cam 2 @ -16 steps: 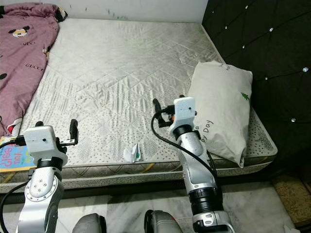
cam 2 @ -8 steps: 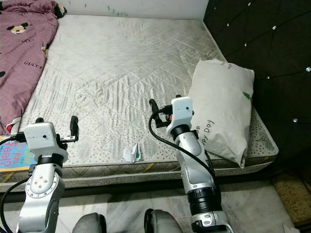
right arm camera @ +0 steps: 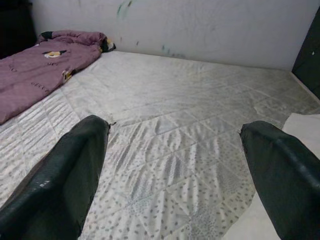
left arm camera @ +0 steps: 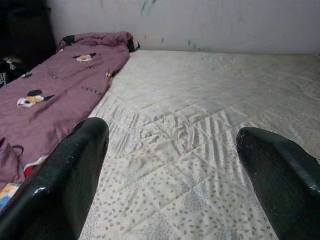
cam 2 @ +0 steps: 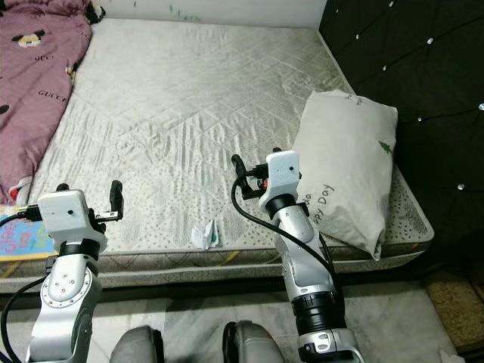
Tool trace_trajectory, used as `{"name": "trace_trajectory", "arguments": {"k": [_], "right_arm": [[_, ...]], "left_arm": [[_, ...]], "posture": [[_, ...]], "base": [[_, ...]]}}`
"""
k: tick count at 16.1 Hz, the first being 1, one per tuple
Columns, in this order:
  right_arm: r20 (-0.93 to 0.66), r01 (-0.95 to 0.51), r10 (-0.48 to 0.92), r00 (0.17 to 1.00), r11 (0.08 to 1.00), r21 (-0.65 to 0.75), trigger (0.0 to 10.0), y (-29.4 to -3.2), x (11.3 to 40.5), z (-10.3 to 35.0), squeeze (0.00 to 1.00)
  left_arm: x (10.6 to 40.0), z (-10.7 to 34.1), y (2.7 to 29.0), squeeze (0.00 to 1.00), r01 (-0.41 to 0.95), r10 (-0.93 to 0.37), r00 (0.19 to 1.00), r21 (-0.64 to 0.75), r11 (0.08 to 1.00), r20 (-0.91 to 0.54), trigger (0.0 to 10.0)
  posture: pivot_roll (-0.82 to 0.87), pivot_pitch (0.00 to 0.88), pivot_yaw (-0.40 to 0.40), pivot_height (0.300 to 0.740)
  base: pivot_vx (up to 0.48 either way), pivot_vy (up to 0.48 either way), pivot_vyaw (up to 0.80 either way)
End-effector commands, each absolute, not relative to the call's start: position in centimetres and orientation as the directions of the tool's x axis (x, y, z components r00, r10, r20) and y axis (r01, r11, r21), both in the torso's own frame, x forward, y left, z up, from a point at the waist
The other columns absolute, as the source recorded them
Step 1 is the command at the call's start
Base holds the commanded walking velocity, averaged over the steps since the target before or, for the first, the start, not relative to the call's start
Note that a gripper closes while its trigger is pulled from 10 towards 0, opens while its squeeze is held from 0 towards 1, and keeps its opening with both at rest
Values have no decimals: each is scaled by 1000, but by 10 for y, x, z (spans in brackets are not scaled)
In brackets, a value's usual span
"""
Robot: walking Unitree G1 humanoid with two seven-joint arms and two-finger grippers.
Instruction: Clean up the room
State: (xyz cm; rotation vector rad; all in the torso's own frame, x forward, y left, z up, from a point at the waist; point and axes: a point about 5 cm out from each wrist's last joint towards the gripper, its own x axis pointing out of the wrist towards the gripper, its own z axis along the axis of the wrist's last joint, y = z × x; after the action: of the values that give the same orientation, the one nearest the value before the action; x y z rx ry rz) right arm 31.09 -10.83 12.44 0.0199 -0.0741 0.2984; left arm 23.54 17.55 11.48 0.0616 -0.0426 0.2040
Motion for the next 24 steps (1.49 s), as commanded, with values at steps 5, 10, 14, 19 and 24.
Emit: {"name": "trace_trajectory", "arguments": {"k": [5, 10, 14, 19, 24], "right_arm": [[83, -300, 299, 951, 954, 1, 10000, -108, 311, 128, 0], [88, -314, 313, 946, 949, 2, 10000, -105, 312, 129, 0], [87, -342, 341, 936, 940, -4, 10000, -100, 313, 130, 0], [77, -370, 371, 925, 929, -25, 10000, -94, 312, 129, 0], [74, -378, 378, 923, 926, -23, 10000, -93, 312, 128, 0]], "left_arm": [[235, 117, 174, 0, -210, 207, 977, 60, 976, 54, 10000], [235, 119, 174, 0, -217, 213, 975, 69, 974, 68, 10000], [235, 119, 174, 0, -222, 217, 974, 65, 973, 71, 10000], [235, 118, 174, 0, -226, 222, 973, 62, 972, 67, 10000], [235, 118, 174, 0, -229, 225, 972, 55, 972, 63, 10000]], "posture": [[17, 134, -81, 610], [21, 128, -82, 545], [23, 118, -88, 545], [23, 116, -91, 545], [20, 124, -92, 545]], "base": [[0, 0, 0], [0, 0, 0], [0, 0, 0], [0, 0, 0], [0, 0, 0]]}}
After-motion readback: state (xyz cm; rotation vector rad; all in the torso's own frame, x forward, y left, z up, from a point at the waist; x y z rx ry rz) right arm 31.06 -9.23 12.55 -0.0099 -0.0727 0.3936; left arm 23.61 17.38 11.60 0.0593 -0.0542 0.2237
